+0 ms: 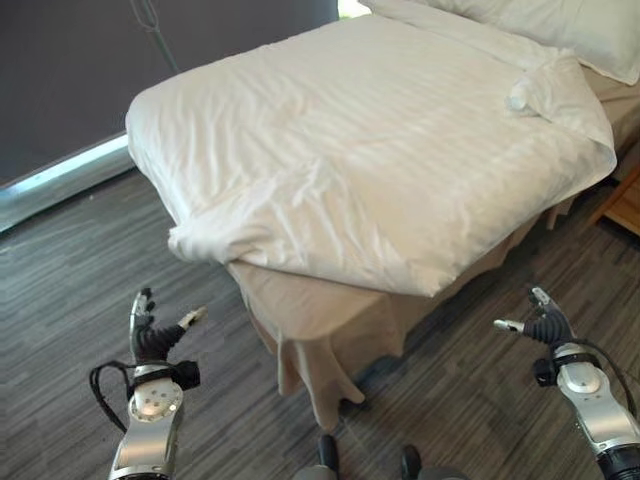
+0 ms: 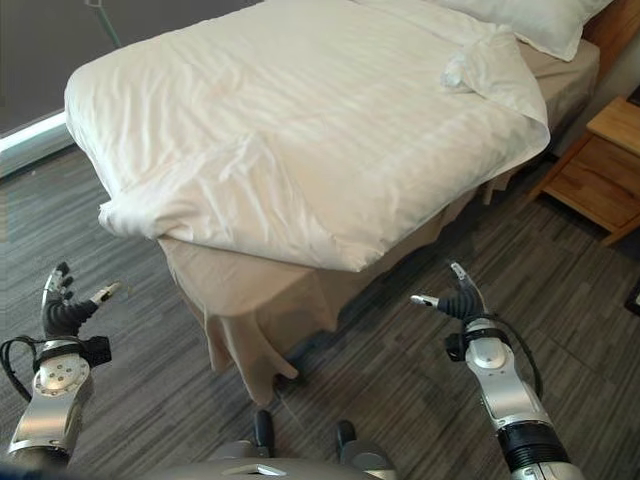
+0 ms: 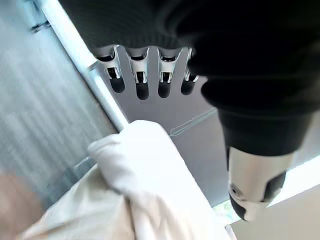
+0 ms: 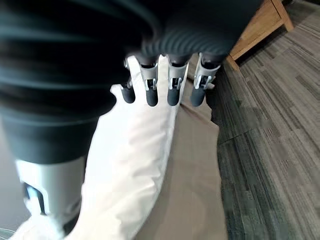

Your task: Making the bed.

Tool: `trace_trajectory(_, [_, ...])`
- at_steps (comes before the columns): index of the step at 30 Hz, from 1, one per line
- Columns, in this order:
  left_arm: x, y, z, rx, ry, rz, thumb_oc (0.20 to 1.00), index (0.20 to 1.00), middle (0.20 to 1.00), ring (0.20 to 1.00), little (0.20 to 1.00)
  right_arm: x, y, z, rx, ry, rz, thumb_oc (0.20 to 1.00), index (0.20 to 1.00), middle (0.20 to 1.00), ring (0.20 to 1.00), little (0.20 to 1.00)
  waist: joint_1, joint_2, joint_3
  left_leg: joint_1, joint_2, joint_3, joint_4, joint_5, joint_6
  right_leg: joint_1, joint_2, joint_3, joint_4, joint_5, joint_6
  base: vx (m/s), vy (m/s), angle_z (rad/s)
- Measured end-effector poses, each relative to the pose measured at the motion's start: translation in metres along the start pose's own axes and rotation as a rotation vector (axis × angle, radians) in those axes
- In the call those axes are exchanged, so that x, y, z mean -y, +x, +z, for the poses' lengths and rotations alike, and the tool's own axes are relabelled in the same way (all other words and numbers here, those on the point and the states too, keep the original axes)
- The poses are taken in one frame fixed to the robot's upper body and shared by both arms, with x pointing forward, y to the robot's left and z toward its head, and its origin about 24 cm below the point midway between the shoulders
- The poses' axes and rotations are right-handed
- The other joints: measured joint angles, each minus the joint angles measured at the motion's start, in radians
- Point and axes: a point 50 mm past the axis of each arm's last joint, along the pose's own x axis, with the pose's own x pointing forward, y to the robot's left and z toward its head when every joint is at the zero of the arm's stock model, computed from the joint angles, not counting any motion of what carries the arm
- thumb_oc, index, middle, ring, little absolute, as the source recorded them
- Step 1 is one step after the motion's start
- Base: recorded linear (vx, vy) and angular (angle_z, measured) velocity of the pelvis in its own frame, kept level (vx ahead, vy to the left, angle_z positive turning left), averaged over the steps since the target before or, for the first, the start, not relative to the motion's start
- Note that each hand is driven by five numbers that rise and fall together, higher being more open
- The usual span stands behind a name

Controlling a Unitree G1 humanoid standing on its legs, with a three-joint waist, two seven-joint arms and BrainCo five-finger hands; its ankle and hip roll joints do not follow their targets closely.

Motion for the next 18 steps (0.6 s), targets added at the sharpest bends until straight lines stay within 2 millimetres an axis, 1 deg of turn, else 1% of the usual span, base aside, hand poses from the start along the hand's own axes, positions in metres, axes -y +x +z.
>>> trace_trajectory(1, [-0.005, 0.010, 0.010, 0.044, 0.038, 0.017, 1.000, 1.000, 1.000, 1.000, 1.000, -0.001, 0.000, 0.000, 0.002, -0.019, 0.002, 1.000, 1.000, 1.000, 1.000, 1.000, 0.001, -0.012, 0.008, -0.022, -0.004, -0.007, 0.023, 0.017, -0.024, -0.026, -0.009, -0.004, 0.036, -0.017, -0.013, 0.00, 0.000, 0.00])
trace_trajectory(2, [-0.011, 0.022, 0.022, 0.087, 0.062, 0.051, 1.000, 1.000, 1.000, 1.000, 1.000, 0.000, 0.000, 0.000, 0.006, -0.030, 0.002, 1.000, 1.000, 1.000, 1.000, 1.000, -0.001, -0.027, 0.016, -0.043, -0.019, -0.028, 0.037, 0.056, -0.069, -0.057, -0.032, -0.007, 0.071, -0.027, -0.016, 0.08, 0.026, -0.01])
trace_trajectory(3, [-0.013, 0.029, 0.030, 0.117, 0.085, 0.069, 1.000, 1.000, 1.000, 1.000, 1.000, 0.001, 0.000, 0.000, 0.008, -0.031, -0.003, 1.000, 1.000, 1.000, 1.000, 1.000, 0.000, -0.034, 0.021, -0.053, -0.030, -0.046, 0.043, 0.081, -0.091, -0.073, -0.047, -0.008, 0.088, -0.030, -0.016, 0.14, 0.124, -0.08])
trace_trajectory(4, [-0.015, 0.039, 0.045, 0.170, 0.118, 0.085, 1.000, 1.000, 1.000, 1.000, 1.000, 0.005, -0.001, -0.001, 0.015, -0.040, -0.009, 1.000, 1.000, 1.000, 1.000, 1.000, -0.007, -0.030, 0.031, -0.063, -0.037, -0.051, 0.058, 0.098, -0.080, -0.080, -0.060, -0.003, 0.094, -0.033, -0.011, 0.13, 0.123, -0.21])
trace_trajectory(5, [-0.017, 0.045, 0.057, 0.219, 0.150, 0.098, 1.000, 1.000, 1.000, 1.000, 1.000, 0.007, -0.002, -0.002, 0.014, -0.048, -0.011, 1.000, 1.000, 1.000, 1.000, 1.000, -0.013, -0.030, 0.037, -0.083, -0.035, -0.052, 0.078, 0.093, -0.076, -0.083, -0.062, 0.018, 0.089, -0.032, -0.008, 0.12, 0.100, -0.27])
trace_trajectory(6, [-0.017, 0.048, 0.064, 0.251, 0.184, 0.103, 1.000, 1.000, 1.000, 1.000, 1.000, 0.009, -0.002, -0.002, 0.014, -0.056, -0.013, 1.000, 1.000, 1.000, 1.000, 1.000, -0.008, -0.029, 0.043, -0.092, -0.033, -0.044, 0.070, 0.083, -0.069, -0.090, -0.070, 0.008, 0.087, -0.028, -0.014, 0.09, 0.048, -0.45])
trace_trajectory(7, [-0.018, 0.054, 0.074, 0.286, 0.218, 0.117, 1.000, 1.000, 1.000, 1.000, 1.000, 0.012, -0.002, -0.003, 0.013, -0.062, -0.020, 1.000, 1.000, 1.000, 1.000, 1.000, -0.014, -0.017, 0.048, -0.093, -0.014, -0.044, 0.051, 0.086, -0.065, -0.108, -0.074, 0.013, 0.090, -0.025, -0.012, 0.10, 0.081, -0.34])
trace_trajectory(8, [-0.019, 0.060, 0.078, 0.295, 0.262, 0.123, 1.000, 1.000, 1.000, 1.000, 1.000, 0.015, -0.002, -0.002, 0.017, -0.062, -0.027, 1.000, 1.000, 1.000, 1.000, 1.000, -0.034, 0.005, 0.048, -0.093, 0.009, -0.037, 0.042, 0.086, -0.065, -0.109, -0.070, 0.008, 0.083, -0.016, -0.004, 0.06, 0.109, -0.24])
trace_trajectory(9, [-0.021, 0.068, 0.086, 0.313, 0.318, 0.136, 1.000, 1.000, 1.000, 1.000, 1.000, 0.021, -0.004, -0.004, 0.015, -0.072, -0.040, 1.000, 1.000, 1.000, 1.000, 1.000, -0.075, 0.043, 0.048, -0.092, 0.051, -0.020, 0.042, 0.094, -0.060, -0.128, -0.053, 0.009, 0.079, -0.011, 0.005, 0.02, 0.074, -0.14])
trace_trajectory(10, [-0.022, 0.073, 0.091, 0.321, 0.362, 0.146, 1.000, 1.000, 1.000, 1.000, 1.000, 0.025, -0.004, -0.003, 0.022, -0.082, -0.049, 1.000, 1.000, 1.000, 1.000, 1.000, -0.074, 0.059, 0.050, -0.090, 0.069, -0.022, 0.025, 0.079, -0.065, -0.142, -0.041, 0.012, 0.080, -0.010, 0.012, 0.01, 0.056, -0.31])
trace_trajectory(11, [-0.026, 0.080, 0.100, 0.335, 0.397, 0.165, 1.000, 1.000, 1.000, 1.000, 1.000, 0.030, -0.004, -0.002, 0.025, -0.096, -0.055, 1.000, 1.000, 1.000, 1.000, 1.000, -0.083, 0.092, 0.048, -0.090, 0.078, -0.004, -0.006, 0.051, -0.045, -0.173, -0.030, 0.016, 0.083, 0.001, 0.032, 0.01, 0.018, -0.49])
trace_trajectory(12, [-0.028, 0.086, 0.114, 0.363, 0.400, 0.195, 1.000, 1.000, 1.000, 1.000, 1.000, 0.031, -0.005, -0.004, 0.019, -0.101, -0.057, 1.000, 1.000, 1.000, 1.000, 1.000, -0.089, 0.104, 0.059, -0.097, 0.084, 0.023, -0.022, 0.019, -0.046, -0.196, -0.024, 0.025, 0.083, 0.011, 0.047, 0.00, 0.018, -0.47])
trace_trajectory(13, [-0.030, 0.093, 0.126, 0.382, 0.413, 0.216, 1.000, 1.000, 1.000, 1.000, 1.000, 0.025, -0.006, -0.007, 0.009, -0.098, -0.035, 1.000, 1.000, 1.000, 1.000, 1.000, -0.106, 0.084, 0.073, -0.106, 0.073, 0.038, -0.022, 0.023, -0.041, -0.217, -0.035, 0.036, 0.083, 0.027, 0.060, -0.02, 0.007, -0.45])
trace_trajectory(14, [-0.034, 0.102, 0.137, 0.383, 0.457, 0.228, 1.000, 1.000, 1.000, 1.000, 1.000, 0.015, -0.008, -0.009, 0.006, -0.094, -0.002, 1.000, 1.000, 1.000, 1.000, 1.000, -0.117, 0.061, 0.087, -0.108, 0.065, 0.057, -0.021, 0.023, -0.041, -0.231, -0.042, 0.046, 0.083, 0.041, 0.059, -0.03, 0.003, -0.41])
trace_trajectory(15, [-0.035, 0.107, 0.144, 0.386, 0.498, 0.236, 1.000, 1.000, 1.000, 1.000, 1.000, 0.009, -0.008, -0.008, 0.015, -0.081, 0.009, 1.000, 1.000, 1.000, 1.000, 1.000, -0.121, 0.048, 0.090, -0.112, 0.061, 0.066, -0.021, 0.023, -0.041, -0.242, -0.047, 0.052, 0.083, 0.044, 0.061, -0.03, 0.006, -0.32])
trace_trajectory(16, [-0.036, 0.112, 0.152, 0.396, 0.542, 0.243, 1.000, 1.000, 1.000, 1.000, 1.000, 0.005, -0.009, -0.008, 0.022, -0.071, 0.016, 1.000, 1.000, 1.000, 1.000, 1.000, -0.144, 0.045, 0.090, -0.123, 0.057, 0.068, -0.021, 0.023, -0.041, -0.248, -0.051, 0.055, 0.075, 0.048, 0.065, -0.02, 0.001, -0.17])
trace_trajectory(17, [-0.038, 0.118, 0.158, 0.398, 0.617, 0.248, 1.000, 1.000, 1.000, 1.000, 1.000, 0.002, -0.009, -0.007, 0.028, -0.071, 0.028, 1.000, 1.000, 1.000, 1.000, 1.000, -0.159, 0.044, 0.091, -0.136, 0.055, 0.071, -0.021, 0.024, -0.040, -0.262, -0.054, 0.057, 0.071, 0.050, 0.068, 0.00, 0.010, -0.09])
trace_trajectory(18, [-0.043, 0.123, 0.167, 0.401, 0.655, 0.266, 1.000, 1.000, 1.000, 1.000, 1.000, -0.002, -0.008, -0.005, 0.037, -0.068, 0.037, 1.000, 1.000, 1.000, 1.000, 1.000, -0.171, 0.046, 0.093, -0.150, 0.055, 0.075, -0.021, 0.024, -0.040, -0.277, -0.053, 0.059, 0.069, 0.056, 0.072, -0.01, 0.012, -0.15])
